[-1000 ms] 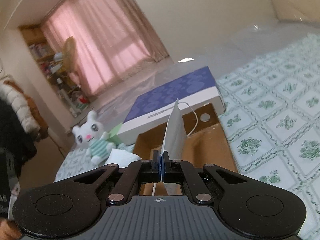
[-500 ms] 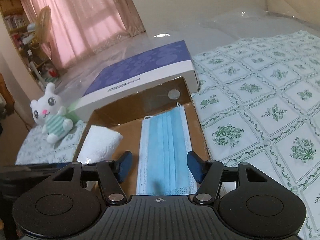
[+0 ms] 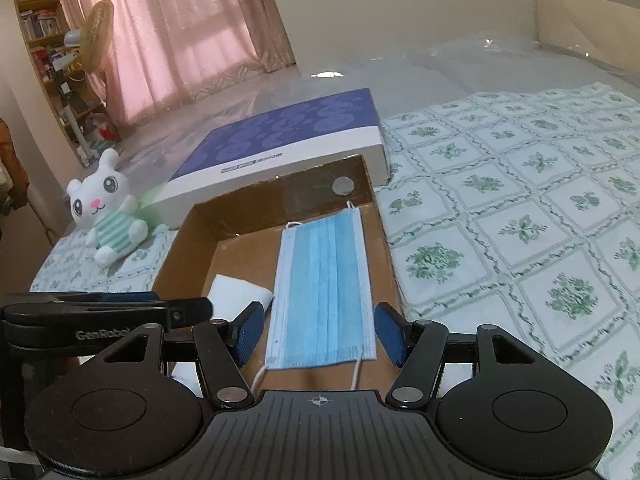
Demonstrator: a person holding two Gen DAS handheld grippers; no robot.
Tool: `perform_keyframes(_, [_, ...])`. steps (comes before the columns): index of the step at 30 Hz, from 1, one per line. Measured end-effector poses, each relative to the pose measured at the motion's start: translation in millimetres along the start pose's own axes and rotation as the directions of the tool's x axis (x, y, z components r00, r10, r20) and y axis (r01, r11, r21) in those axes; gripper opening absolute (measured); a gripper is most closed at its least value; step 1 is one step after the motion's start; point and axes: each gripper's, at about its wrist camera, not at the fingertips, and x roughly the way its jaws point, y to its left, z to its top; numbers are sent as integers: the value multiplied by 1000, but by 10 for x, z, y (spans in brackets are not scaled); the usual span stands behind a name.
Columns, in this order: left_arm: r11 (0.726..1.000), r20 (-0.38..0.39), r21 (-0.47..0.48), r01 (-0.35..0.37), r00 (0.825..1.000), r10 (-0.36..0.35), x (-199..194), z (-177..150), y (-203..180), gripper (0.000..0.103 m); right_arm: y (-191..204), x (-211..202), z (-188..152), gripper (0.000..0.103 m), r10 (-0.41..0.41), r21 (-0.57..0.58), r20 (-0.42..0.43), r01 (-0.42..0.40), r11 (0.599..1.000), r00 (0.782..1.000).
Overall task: Organize soft objects
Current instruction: 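Carry paper towel and blue mask into the cardboard box and open both tools, then withdraw both tools from the box back toward the remaining pile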
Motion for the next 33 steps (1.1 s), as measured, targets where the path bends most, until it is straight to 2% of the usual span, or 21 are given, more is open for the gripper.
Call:
perform_keyframes(15, [1000,54,3,29,998,-29,-896,-297,-16,61,126,-634,-142,62,-5,27,38,4,1000,999])
perform_keyframes(25, [999,90,-13,33,995,-31,-1647,-677,61,61,374,-1243,-343,62,39,27,80,-41,999,996])
perform_keyframes(33, [1000,130,-18,7,991,-5,-2203,-1046,182,61,603,-1641,-576,62,78,6,89,-79,997,993])
